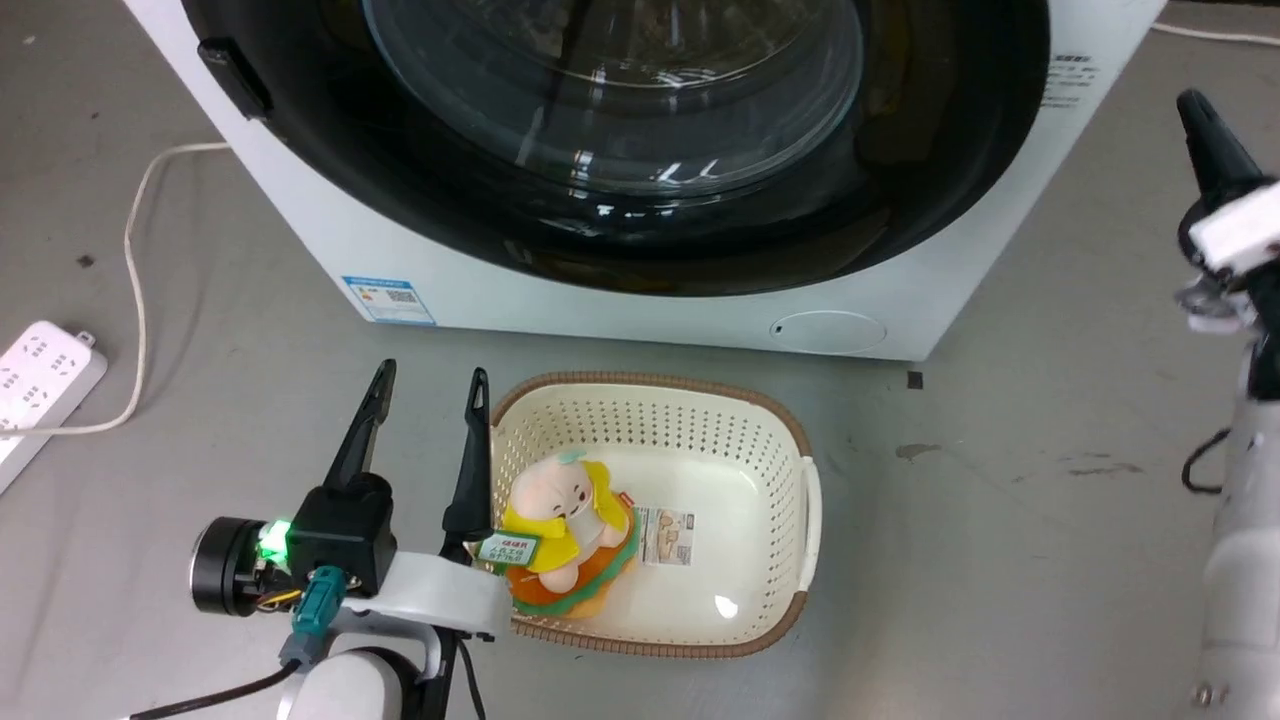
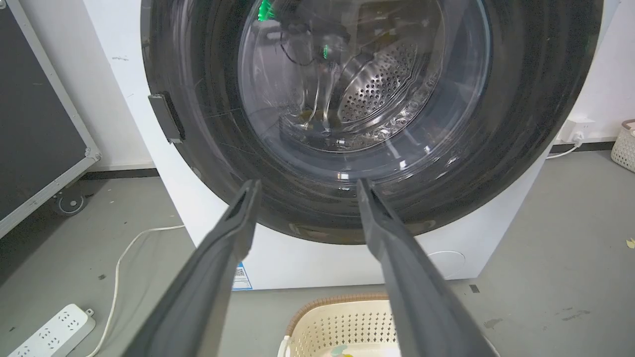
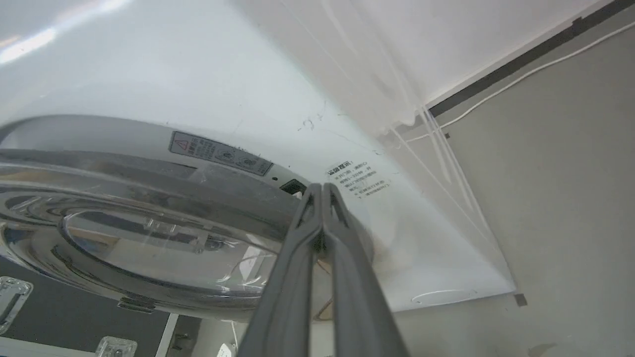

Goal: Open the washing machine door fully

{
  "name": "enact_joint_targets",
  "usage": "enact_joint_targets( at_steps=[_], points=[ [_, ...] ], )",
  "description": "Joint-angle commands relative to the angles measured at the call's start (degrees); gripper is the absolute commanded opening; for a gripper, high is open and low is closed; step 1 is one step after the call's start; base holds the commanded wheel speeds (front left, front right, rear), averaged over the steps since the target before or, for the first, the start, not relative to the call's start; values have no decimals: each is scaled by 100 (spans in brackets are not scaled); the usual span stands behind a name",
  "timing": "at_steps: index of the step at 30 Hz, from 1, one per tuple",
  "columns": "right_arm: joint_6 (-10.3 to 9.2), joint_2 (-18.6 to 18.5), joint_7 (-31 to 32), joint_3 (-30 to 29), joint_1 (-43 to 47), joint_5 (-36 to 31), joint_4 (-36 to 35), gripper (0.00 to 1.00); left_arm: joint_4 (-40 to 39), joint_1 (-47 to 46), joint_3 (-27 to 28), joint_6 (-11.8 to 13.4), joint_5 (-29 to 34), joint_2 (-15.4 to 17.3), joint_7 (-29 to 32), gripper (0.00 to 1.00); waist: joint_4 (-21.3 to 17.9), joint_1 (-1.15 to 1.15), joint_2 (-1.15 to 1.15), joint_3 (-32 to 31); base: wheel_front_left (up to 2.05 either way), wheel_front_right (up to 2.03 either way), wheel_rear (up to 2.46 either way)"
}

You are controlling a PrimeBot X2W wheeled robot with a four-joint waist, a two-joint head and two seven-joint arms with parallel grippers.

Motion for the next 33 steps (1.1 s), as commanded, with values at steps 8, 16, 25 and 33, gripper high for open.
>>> enact_joint_targets(
  at_steps=[8, 16, 25, 33],
  points=[
    [4, -2, 992, -621, -1246, 298, 941, 0, -79, -182, -98, 70, -39, 13, -171, 100, 172, -1, 0, 245, 0, 0, 0],
    [4, 1, 1453, -972, -1767, 261, 1292, 0, -93, -293, -197, 109, -62, 6, -267, 100, 286, -1, 0, 430, 0, 0, 0],
    [5, 18, 2021, -1263, -2157, 375, 1555, 0, -107, -374, -268, 147, -75, 2, -362, 100, 376, -1, 0, 564, 0, 0, 0],
    [5, 23, 2537, -1464, -2280, 563, 1890, 0, -94, -425, -369, 174, -88, -1, -458, 100, 441, -1, 0, 574, 0, 0, 0]
  ],
)
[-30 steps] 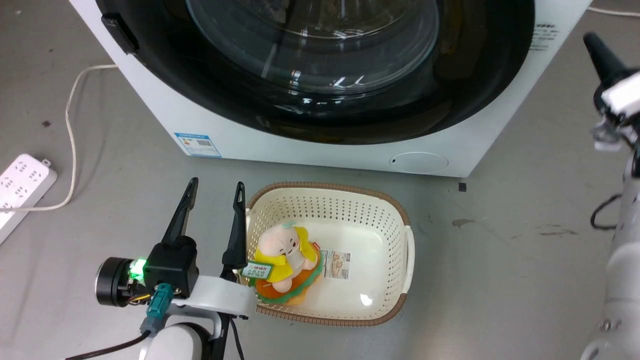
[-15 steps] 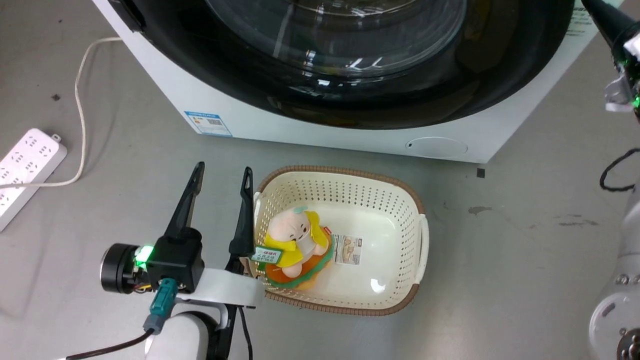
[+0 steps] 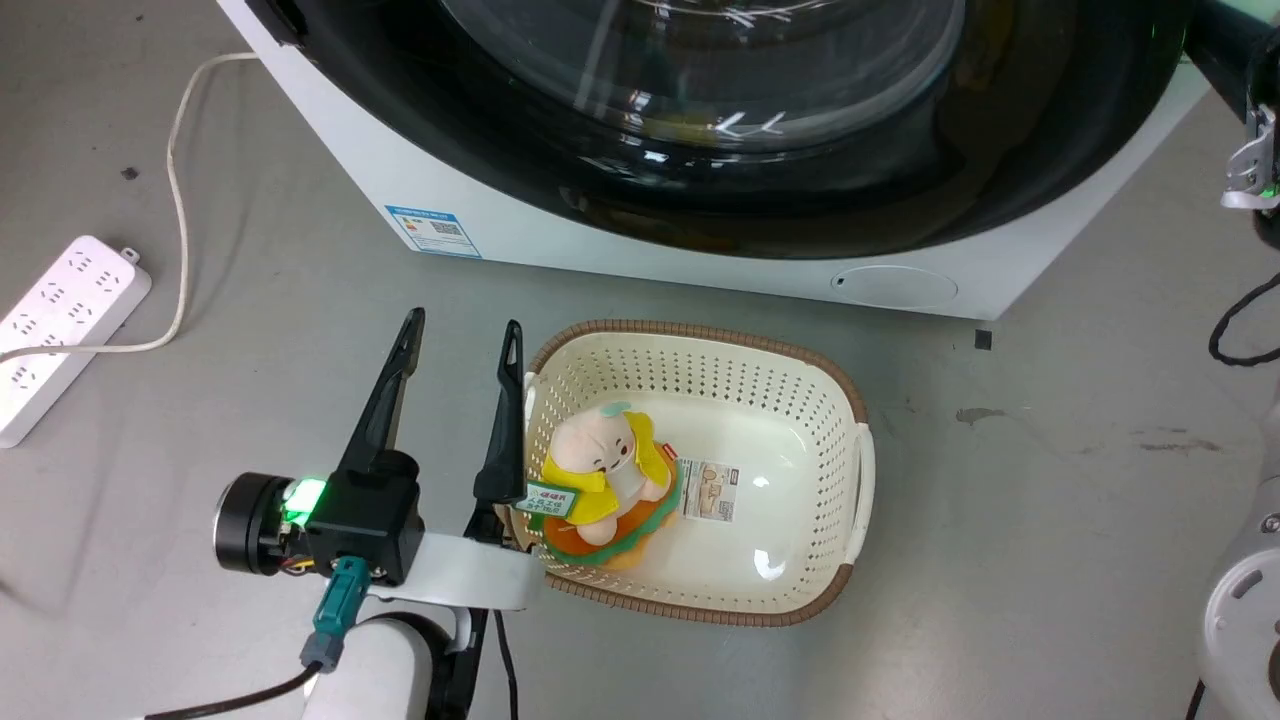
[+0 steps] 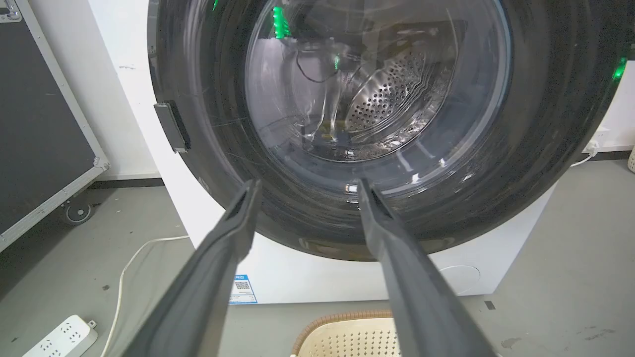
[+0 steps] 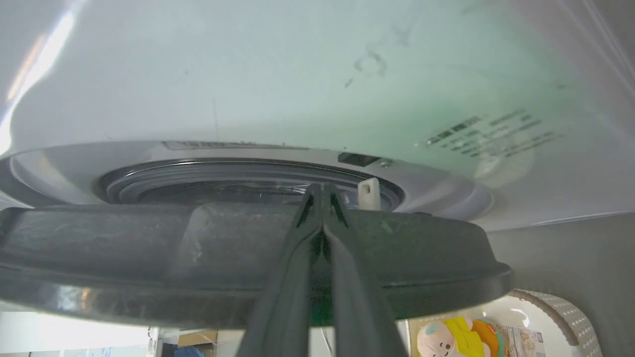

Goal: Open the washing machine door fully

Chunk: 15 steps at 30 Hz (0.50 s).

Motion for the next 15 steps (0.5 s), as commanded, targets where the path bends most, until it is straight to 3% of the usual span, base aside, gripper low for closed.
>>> enact_joint_targets(
  at_steps=[1, 15],
  points=[
    [7, 77, 146, -68, -161, 123, 170, 0, -10, -86, -25, 26, -37, 8, -67, 100, 13, 0, 0, -11, 0, 0, 0],
    [8, 80, 1137, -491, 299, 563, 465, 0, 105, 112, -146, 32, -16, 10, -235, 100, 104, 0, 0, -565, 0, 0, 0]
  ],
)
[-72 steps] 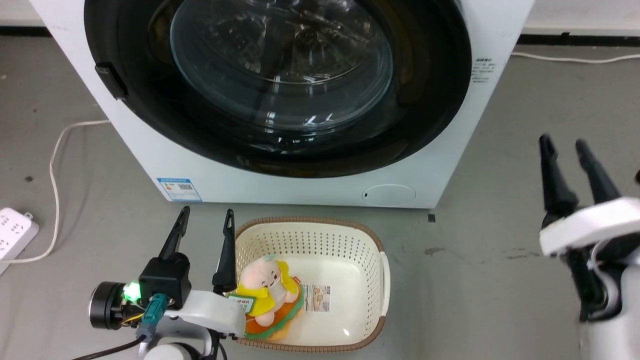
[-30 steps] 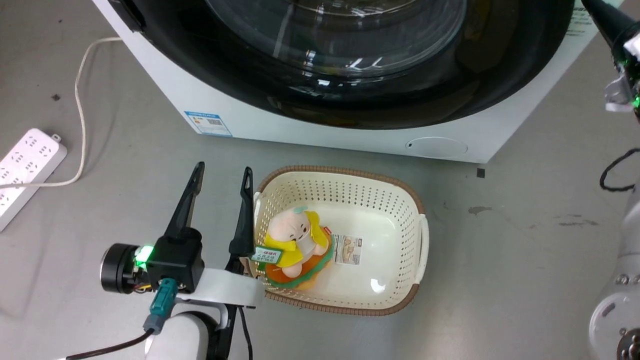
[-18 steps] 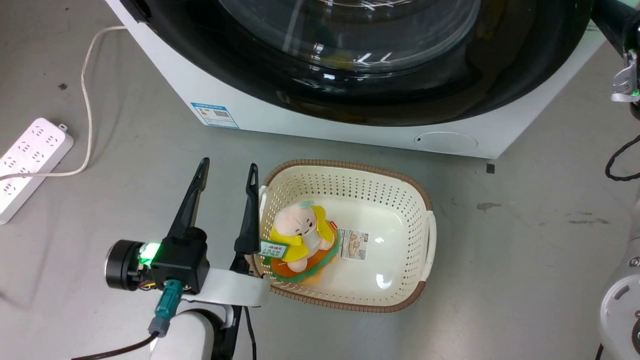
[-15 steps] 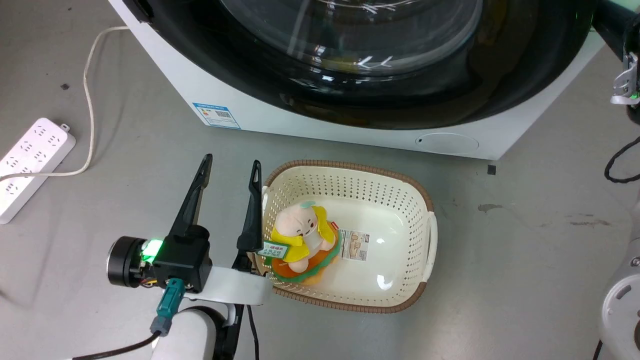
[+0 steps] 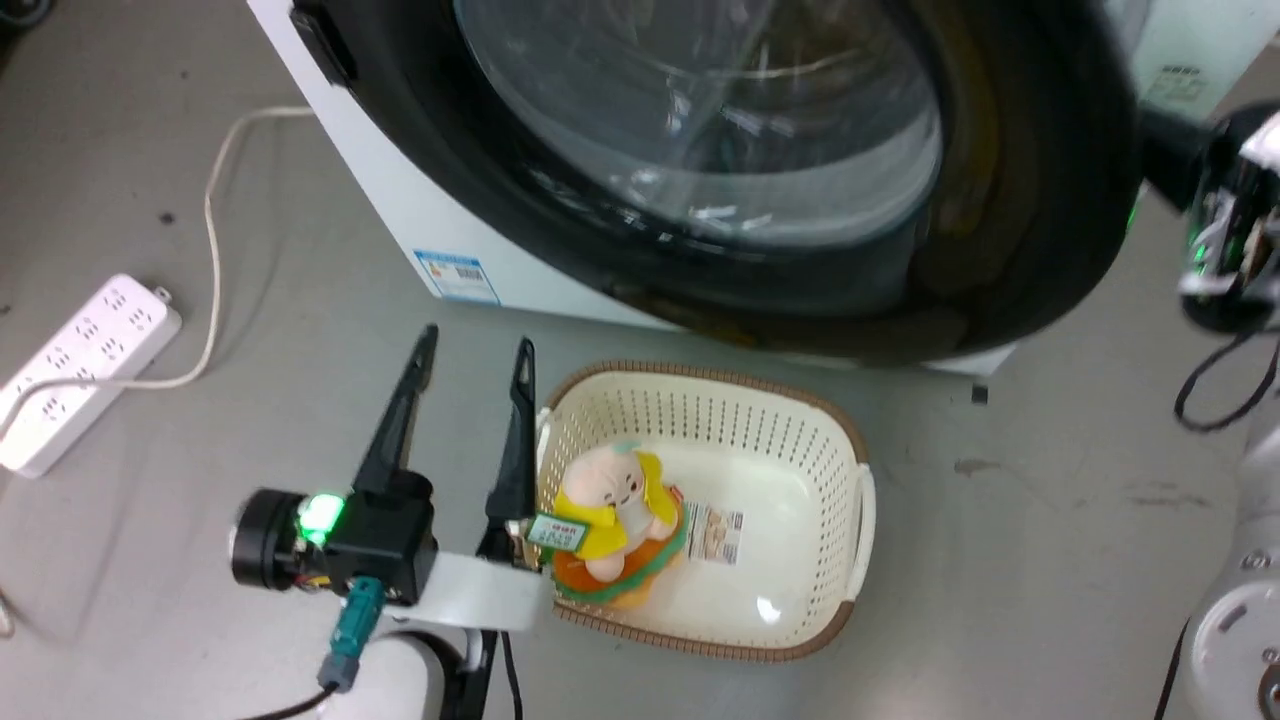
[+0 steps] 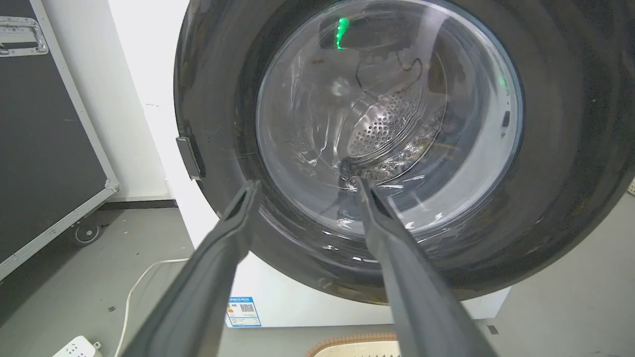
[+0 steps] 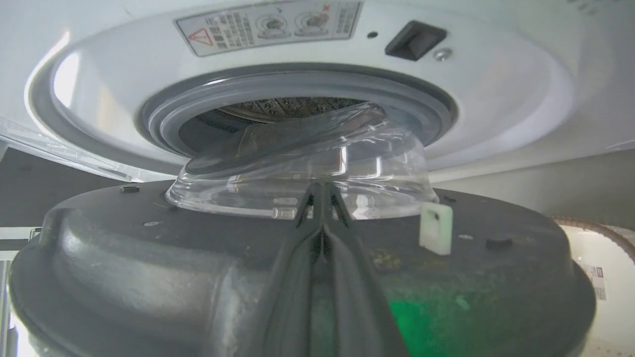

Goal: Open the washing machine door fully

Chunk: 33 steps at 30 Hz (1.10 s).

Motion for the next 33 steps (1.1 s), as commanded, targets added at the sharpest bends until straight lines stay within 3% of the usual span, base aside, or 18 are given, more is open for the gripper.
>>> enact_joint_targets(
  at_steps=[1, 11, 19, 30, 33],
  points=[
    [11, 67, 164, -55, 112, 151, 124, 0, 30, 114, -58, 1, -14, 11, -54, 100, 0, 0, 0, -186, 0, 0, 0],
    [11, 67, 442, 524, 1219, 557, 29, 0, 114, 493, -120, -34, 1, 23, -83, 100, -121, 0, 0, -769, 0, 0, 0],
    [11, 67, 558, 1234, 1868, 1515, 100, 0, 170, 643, -163, -67, 18, 33, -83, 100, -148, 0, 0, -1049, 0, 0, 0],
    [11, 67, 491, 3044, 2799, 3399, -62, 0, 657, 1065, -183, -125, -43, 101, -83, 100, -102, 0, 0, -1448, 0, 0, 0],
    [11, 67, 339, 3795, 3161, 4021, -268, 0, 881, 1196, -189, -173, -82, 124, -83, 100, -64, 0, 0, -1568, 0, 0, 0]
  ],
)
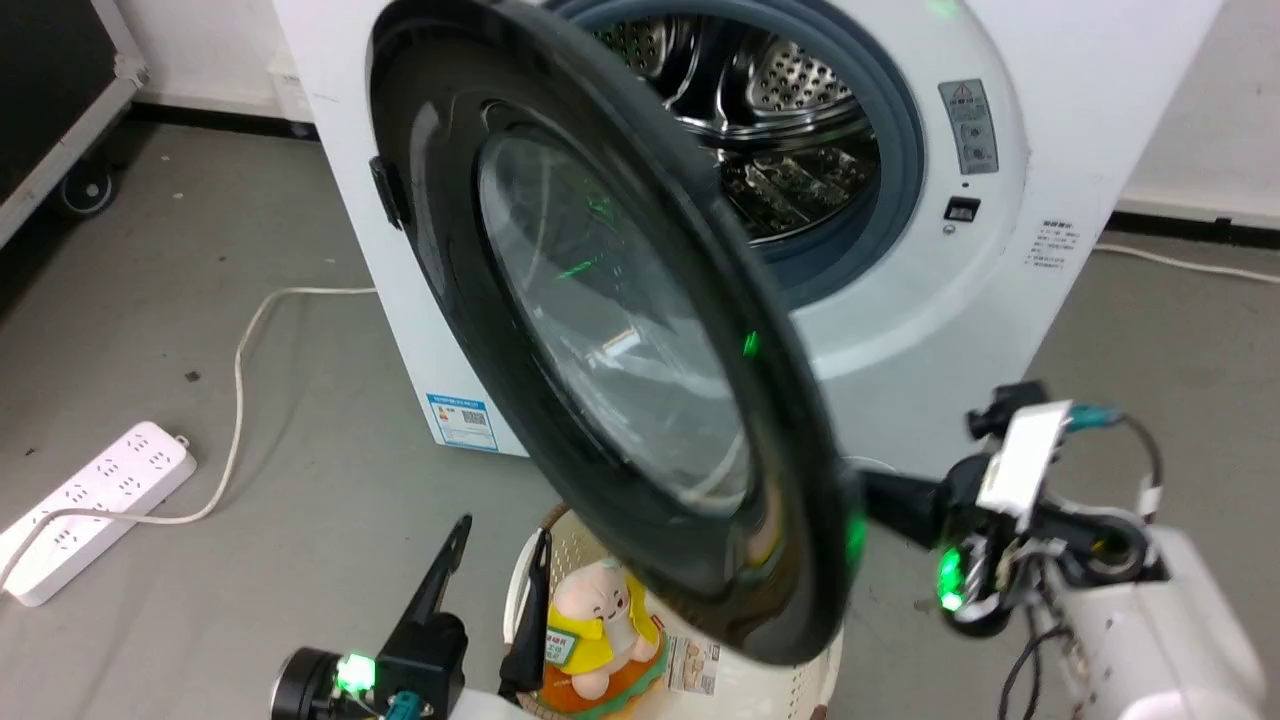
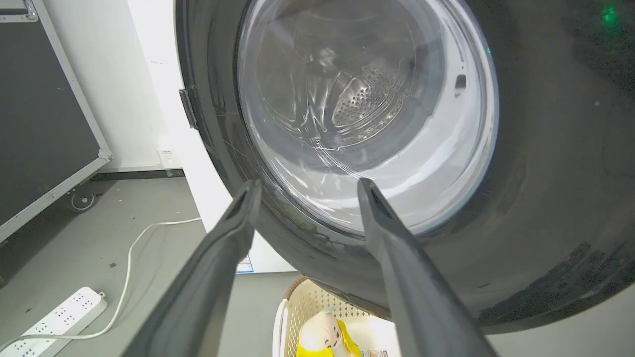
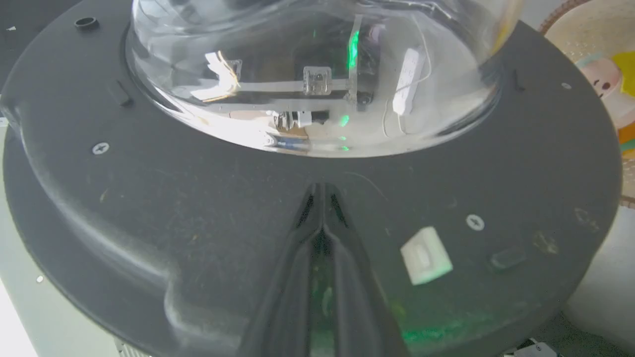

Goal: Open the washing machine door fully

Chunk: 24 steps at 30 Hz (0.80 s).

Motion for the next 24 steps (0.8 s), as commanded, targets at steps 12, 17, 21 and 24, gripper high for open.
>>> enact_joint_targets(
  at_steps=[12, 17, 21, 24],
  points=[
    [9, 33, -731, 1991, 952, 1567, -830, 0, 284, 337, 1, -134, -108, 43, -30, 100, 156, 1, 0, -210, 0, 0, 0],
    [9, 11, -1080, 2311, 1082, 1613, -989, 0, 266, 369, 46, -143, -142, 37, -30, 100, 178, 1, 0, -265, 0, 0, 0],
    [9, -395, -2118, 2024, 1178, 1260, -1649, 100, 192, 396, 136, -167, -195, 28, -30, 100, 132, 1, 0, -365, 0, 0, 0],
    [9, -740, -3032, 1787, 1302, 619, -2281, 100, 114, 378, 183, -197, -209, 27, -30, 100, 79, 1, 0, -374, 0, 0, 0]
  ],
)
